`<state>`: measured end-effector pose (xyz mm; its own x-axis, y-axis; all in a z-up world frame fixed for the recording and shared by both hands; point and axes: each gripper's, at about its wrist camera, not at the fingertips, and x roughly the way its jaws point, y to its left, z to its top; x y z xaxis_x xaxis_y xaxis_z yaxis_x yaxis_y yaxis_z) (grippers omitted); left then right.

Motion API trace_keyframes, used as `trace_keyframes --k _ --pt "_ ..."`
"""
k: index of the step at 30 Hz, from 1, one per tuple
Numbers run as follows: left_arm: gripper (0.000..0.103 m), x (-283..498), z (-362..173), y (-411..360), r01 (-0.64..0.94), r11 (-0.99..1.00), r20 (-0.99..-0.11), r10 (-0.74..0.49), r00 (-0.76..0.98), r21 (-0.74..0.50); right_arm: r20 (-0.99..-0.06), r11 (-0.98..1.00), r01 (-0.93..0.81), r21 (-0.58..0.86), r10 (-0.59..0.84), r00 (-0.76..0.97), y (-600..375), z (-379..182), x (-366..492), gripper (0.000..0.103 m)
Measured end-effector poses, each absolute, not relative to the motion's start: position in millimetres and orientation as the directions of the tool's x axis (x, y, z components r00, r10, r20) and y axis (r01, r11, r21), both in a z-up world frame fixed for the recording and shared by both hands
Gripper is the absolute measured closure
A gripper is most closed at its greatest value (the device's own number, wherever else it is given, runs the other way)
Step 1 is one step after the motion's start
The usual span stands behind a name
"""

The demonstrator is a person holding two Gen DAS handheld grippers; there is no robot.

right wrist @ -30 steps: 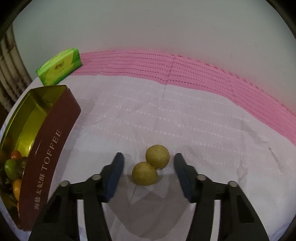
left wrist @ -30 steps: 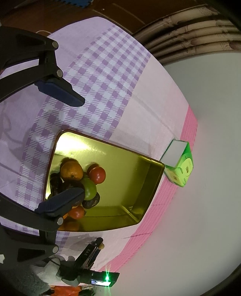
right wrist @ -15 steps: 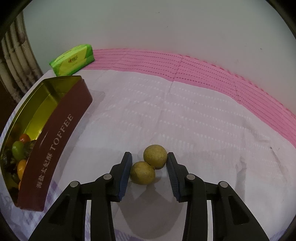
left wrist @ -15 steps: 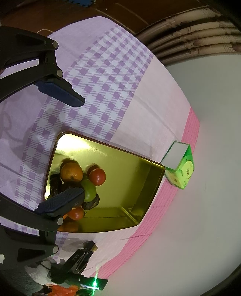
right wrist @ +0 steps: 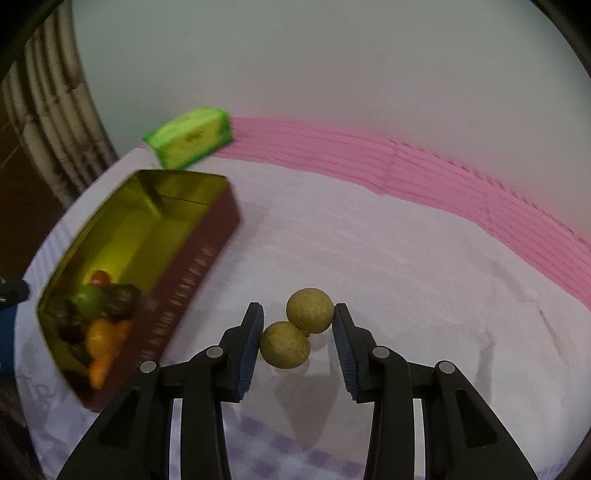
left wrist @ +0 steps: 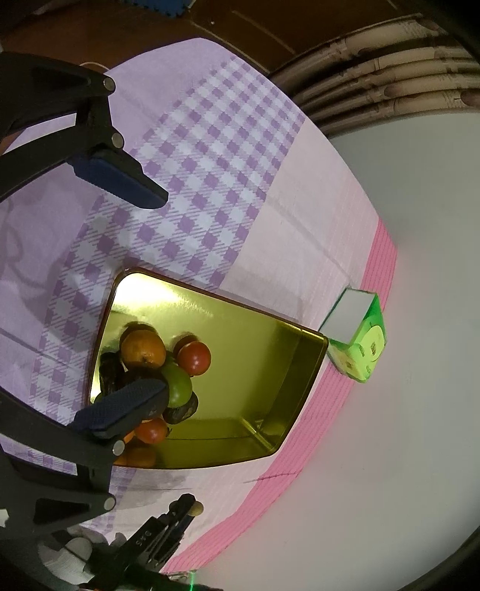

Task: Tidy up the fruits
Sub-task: 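Carry the two tan fruits with the right gripper over the tray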

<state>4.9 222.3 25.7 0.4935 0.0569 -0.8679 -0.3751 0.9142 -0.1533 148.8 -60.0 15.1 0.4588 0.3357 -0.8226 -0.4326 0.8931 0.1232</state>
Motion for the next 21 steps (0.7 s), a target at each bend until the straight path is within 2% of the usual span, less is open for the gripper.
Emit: trace_keyframes --k 9,21 --pt "0.009 -2.0 30.7 229.3 -0.414 0.900 -0.871 0.091 0.483 -0.136 -0.789 0.787 -0.593 0.170 0.469 0.397 7.0 39.9 117.0 0.063" --pt "0.009 -25.4 34.6 239.3 -0.416 0.905 -0.888 0.118 0.444 -0.087 -0.813 0.724 -0.669 0.171 0.487 0.319 52.4 25.3 99.2 0.063"
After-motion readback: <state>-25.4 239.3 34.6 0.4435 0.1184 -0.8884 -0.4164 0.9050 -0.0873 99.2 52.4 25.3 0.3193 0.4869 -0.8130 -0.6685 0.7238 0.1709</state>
